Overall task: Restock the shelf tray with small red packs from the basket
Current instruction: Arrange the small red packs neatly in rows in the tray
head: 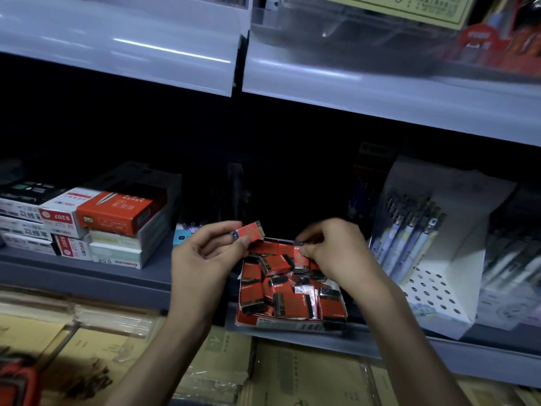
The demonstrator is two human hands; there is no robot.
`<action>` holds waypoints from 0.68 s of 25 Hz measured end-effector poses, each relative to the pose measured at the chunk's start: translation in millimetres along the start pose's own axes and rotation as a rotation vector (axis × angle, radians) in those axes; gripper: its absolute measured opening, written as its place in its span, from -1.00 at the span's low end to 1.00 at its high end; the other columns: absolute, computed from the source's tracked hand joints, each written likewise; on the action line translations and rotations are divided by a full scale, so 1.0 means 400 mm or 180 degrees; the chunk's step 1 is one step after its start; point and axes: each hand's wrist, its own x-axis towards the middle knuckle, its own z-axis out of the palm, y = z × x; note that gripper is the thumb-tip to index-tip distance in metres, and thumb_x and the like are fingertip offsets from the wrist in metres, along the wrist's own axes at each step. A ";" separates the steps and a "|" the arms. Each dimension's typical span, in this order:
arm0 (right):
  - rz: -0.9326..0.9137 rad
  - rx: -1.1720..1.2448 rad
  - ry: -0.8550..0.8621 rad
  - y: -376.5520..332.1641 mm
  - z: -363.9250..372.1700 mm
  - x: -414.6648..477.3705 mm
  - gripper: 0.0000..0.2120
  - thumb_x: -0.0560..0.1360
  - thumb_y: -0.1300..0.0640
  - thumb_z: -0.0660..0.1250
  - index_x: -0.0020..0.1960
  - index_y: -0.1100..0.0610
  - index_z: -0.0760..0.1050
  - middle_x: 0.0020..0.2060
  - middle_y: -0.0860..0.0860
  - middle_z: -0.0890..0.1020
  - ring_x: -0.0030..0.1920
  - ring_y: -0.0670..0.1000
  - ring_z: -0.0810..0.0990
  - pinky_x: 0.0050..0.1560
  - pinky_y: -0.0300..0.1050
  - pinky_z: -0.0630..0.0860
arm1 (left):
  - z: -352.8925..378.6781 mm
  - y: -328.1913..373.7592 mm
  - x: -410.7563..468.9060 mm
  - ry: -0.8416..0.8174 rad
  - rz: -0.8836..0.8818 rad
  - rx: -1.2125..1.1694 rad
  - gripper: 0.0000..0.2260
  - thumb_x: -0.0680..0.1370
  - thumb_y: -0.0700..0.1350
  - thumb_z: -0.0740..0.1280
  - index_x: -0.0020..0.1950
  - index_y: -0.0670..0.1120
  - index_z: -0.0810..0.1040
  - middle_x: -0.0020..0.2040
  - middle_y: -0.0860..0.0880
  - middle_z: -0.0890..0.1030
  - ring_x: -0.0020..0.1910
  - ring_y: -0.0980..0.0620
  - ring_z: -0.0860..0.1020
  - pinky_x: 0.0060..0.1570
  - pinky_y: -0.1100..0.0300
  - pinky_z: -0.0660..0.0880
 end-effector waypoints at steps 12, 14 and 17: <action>-0.0365 0.1815 -0.0340 -0.059 -0.040 -0.071 -0.91 0.55 0.12 0.46 0.04 0.00 0.70 -0.16 -0.07 0.75 -0.12 -0.14 0.70 -0.21 -0.36 0.55 | 0.010 0.036 -0.018 -0.0381 -0.0031 -0.0193 -0.77 0.47 -0.24 0.53 0.11 -0.19 0.64 -0.10 -0.16 0.76 -0.09 -0.10 0.75 -0.17 0.15 0.69; -0.0277 0.2137 -0.0622 -0.072 -0.042 -0.086 -0.84 0.51 0.18 0.49 0.09 0.07 0.67 -0.14 0.02 0.76 -0.11 -0.02 0.74 -0.19 -0.22 0.63 | 0.012 0.039 -0.021 -0.0453 0.0016 -0.0085 -0.75 0.45 -0.20 0.53 0.10 -0.18 0.64 -0.11 -0.16 0.76 -0.09 -0.11 0.75 -0.14 0.12 0.70; -0.0274 0.2145 -0.0677 -0.075 -0.050 -0.092 -0.78 0.51 0.21 0.49 0.14 0.08 0.62 -0.12 0.06 0.76 -0.10 0.03 0.75 -0.17 -0.17 0.64 | 0.013 0.041 -0.026 -0.0561 0.0053 -0.0017 -0.74 0.43 -0.14 0.52 0.09 -0.16 0.64 -0.12 -0.16 0.76 -0.09 -0.12 0.75 -0.13 0.08 0.70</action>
